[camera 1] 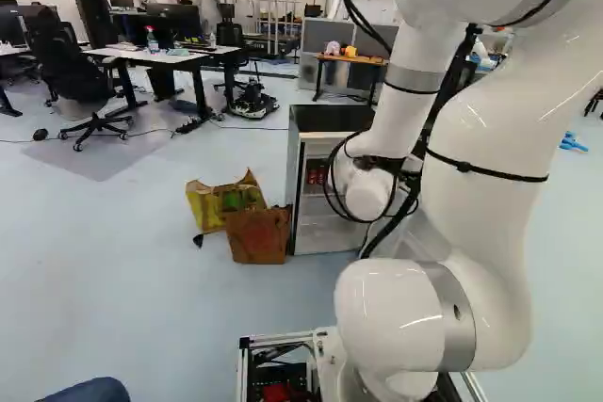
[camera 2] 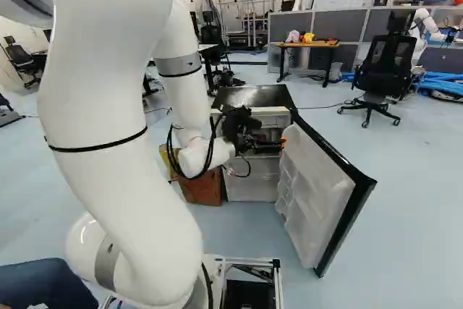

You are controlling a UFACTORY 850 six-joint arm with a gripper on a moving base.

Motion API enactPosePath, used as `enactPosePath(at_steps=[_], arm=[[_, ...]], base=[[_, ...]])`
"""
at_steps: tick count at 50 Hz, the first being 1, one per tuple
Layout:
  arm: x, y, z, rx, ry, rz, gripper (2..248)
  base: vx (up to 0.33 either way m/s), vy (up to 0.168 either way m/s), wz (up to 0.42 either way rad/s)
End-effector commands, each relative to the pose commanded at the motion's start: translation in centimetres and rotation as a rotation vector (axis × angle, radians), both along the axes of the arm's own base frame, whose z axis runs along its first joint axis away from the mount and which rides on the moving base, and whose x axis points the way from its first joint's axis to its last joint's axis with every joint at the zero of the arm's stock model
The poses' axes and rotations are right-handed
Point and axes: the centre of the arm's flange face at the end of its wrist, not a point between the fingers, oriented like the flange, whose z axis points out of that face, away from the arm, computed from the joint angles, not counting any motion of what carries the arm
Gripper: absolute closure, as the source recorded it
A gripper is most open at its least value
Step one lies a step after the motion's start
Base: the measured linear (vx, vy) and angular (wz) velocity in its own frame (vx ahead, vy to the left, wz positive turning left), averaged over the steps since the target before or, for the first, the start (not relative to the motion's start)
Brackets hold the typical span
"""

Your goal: Grab a drink from the fridge

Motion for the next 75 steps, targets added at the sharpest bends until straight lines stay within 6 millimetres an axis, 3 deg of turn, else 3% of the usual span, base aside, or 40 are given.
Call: enactPosePath(at_steps=[36, 75], arm=[[1.9, 2.7, -4.4, 0.055, 0.163, 0.370, 3], [4.4, 2.9, -9.4, 0.115, 0.299, 0.525, 3]], base=[[0.000, 0.000, 0.000], [0.000, 0.000, 0.000]])
